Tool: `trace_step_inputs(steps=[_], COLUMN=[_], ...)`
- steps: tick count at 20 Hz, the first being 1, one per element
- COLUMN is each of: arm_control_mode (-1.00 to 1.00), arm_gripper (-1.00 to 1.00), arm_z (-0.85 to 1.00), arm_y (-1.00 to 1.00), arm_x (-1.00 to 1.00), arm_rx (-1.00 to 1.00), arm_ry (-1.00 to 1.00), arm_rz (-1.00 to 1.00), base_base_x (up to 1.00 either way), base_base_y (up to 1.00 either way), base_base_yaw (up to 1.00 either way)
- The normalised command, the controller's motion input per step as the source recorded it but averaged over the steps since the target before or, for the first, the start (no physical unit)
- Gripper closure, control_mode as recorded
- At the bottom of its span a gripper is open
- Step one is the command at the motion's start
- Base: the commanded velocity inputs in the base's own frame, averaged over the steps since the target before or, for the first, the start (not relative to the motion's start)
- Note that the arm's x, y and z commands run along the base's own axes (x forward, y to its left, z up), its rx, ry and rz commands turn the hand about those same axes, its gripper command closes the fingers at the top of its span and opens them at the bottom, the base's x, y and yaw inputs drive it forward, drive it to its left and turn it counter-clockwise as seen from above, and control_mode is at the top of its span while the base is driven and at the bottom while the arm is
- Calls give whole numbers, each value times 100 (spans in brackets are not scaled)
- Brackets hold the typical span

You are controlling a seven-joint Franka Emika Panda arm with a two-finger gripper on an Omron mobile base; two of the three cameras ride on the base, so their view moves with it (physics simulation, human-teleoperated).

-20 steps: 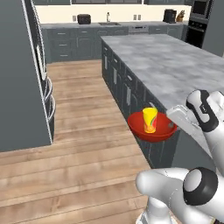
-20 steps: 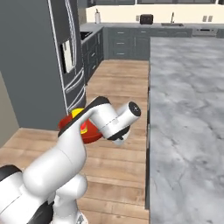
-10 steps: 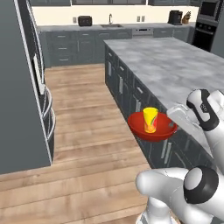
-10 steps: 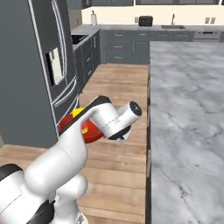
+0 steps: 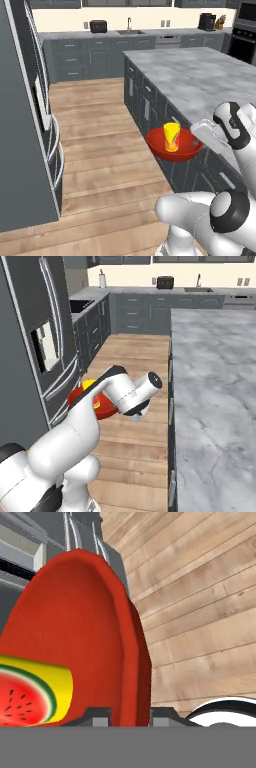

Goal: Place the cup inside the bowl on the dining table and move the bowl to any counter.

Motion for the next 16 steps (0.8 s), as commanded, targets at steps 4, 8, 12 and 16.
trace_step_inputs(steps=[4,8,12,16], arm_control_mode=[100,100,100,100], arm_gripper=[100,100,100,100], arm_z=[0,0,0,0], arm_y=[0,0,0,0], arm_x=[0,0,0,0], arm_rx=[0,0,0,0], arm_ry=[0,0,0,0], arm_rz=[0,0,0,0], base_base_x=[100,100,100,100], base_base_y=[32,32,36,32], base_base_yaw=[-2,-2,-2,-2])
